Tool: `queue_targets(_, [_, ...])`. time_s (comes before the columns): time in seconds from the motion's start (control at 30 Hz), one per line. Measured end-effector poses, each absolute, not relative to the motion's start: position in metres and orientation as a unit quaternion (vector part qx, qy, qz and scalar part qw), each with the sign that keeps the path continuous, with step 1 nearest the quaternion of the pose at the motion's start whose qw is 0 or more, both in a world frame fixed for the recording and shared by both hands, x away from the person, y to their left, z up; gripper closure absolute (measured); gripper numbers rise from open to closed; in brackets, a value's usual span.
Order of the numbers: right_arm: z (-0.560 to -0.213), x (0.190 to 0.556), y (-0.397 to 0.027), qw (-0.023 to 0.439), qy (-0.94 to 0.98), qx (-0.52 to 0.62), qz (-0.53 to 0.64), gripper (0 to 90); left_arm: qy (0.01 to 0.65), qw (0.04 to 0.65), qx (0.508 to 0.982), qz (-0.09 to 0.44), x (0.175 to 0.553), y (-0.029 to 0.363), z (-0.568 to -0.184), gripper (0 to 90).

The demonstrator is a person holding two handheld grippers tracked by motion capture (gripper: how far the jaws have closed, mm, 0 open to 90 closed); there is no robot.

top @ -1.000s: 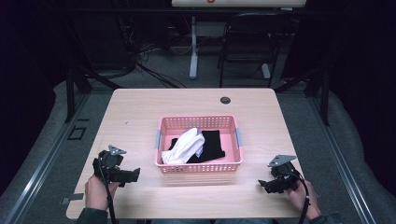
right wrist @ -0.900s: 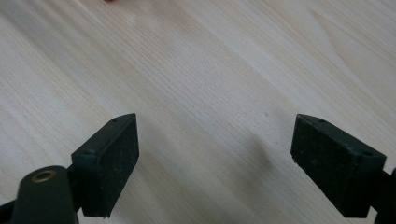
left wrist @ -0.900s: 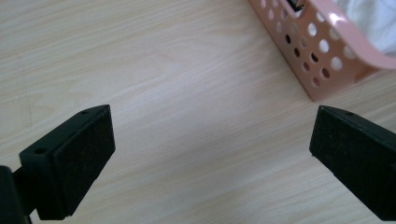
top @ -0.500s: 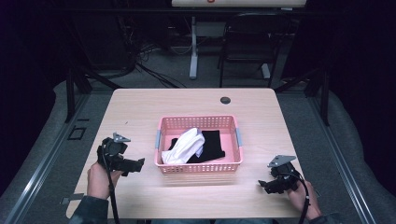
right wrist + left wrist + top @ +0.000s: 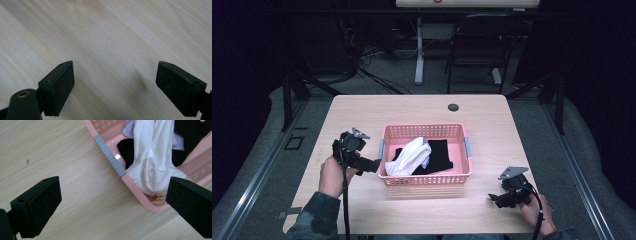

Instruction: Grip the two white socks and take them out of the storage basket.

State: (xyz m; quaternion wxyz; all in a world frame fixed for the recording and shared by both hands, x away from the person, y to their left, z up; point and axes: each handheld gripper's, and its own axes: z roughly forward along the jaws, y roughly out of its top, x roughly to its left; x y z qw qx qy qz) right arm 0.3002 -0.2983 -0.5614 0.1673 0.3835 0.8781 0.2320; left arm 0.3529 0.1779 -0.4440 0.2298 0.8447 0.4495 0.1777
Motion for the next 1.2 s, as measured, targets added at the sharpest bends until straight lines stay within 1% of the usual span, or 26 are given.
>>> queue_targets(0.27, [-0.562, 0.300, -0.298, 0.163, 0.880, 0.381, 0.232, 14.5, 0.426, 0.236, 0.858, 0.166, 0.369, 0.154, -0.443, 0.0])
queue_targets(0.43, [-0.563, 0.301, -0.297, 0.163, 0.881, 0.380, 0.231, 14.5, 0.412, 0.215, 0.872, 0.156, 0.381, 0.134, -0.444, 0.0])
queue_targets(0.6, [-0.563, 0.301, -0.298, 0.161, 0.885, 0.376, 0.223, 14.5, 0.403, 0.201, 0.880, 0.149, 0.387, 0.122, -0.446, 0.0])
queue_targets(0.83, [-0.564, 0.301, -0.297, 0.162, 0.884, 0.376, 0.225, 14.4, 0.388, 0.182, 0.894, 0.130, 0.395, 0.099, -0.457, 0.2])
queue_targets(0.93, [-0.563, 0.301, -0.297, 0.165, 0.885, 0.375, 0.222, 14.5, 0.387, 0.173, 0.897, 0.125, 0.397, 0.092, -0.462, 4.5])
queue_targets(0.97, [-0.563, 0.301, -0.297, 0.165, 0.885, 0.374, 0.224, 14.5, 0.388, 0.171, 0.898, 0.122, 0.398, 0.090, -0.464, 9.0])
queue_targets(1.0, [-0.563, 0.301, -0.297, 0.165, 0.885, 0.374, 0.224, 14.5, 0.385, 0.171, 0.899, 0.118, 0.399, 0.088, -0.466, 9.0])
queue_targets(1.07, [-0.562, 0.300, -0.297, 0.168, 0.883, 0.376, 0.225, 14.5, 0.384, 0.169, 0.901, 0.114, 0.400, 0.084, -0.468, 13.4])
queue_targets(1.17, [-0.562, 0.300, -0.298, 0.166, 0.881, 0.378, 0.231, 14.5, 0.379, 0.163, 0.905, 0.103, 0.403, 0.077, -0.473, 15.5])
queue_targets(1.2, [-0.562, 0.300, -0.298, 0.168, 0.880, 0.377, 0.233, 14.5, 0.377, 0.160, 0.906, 0.101, 0.403, 0.075, -0.474, 17.9])
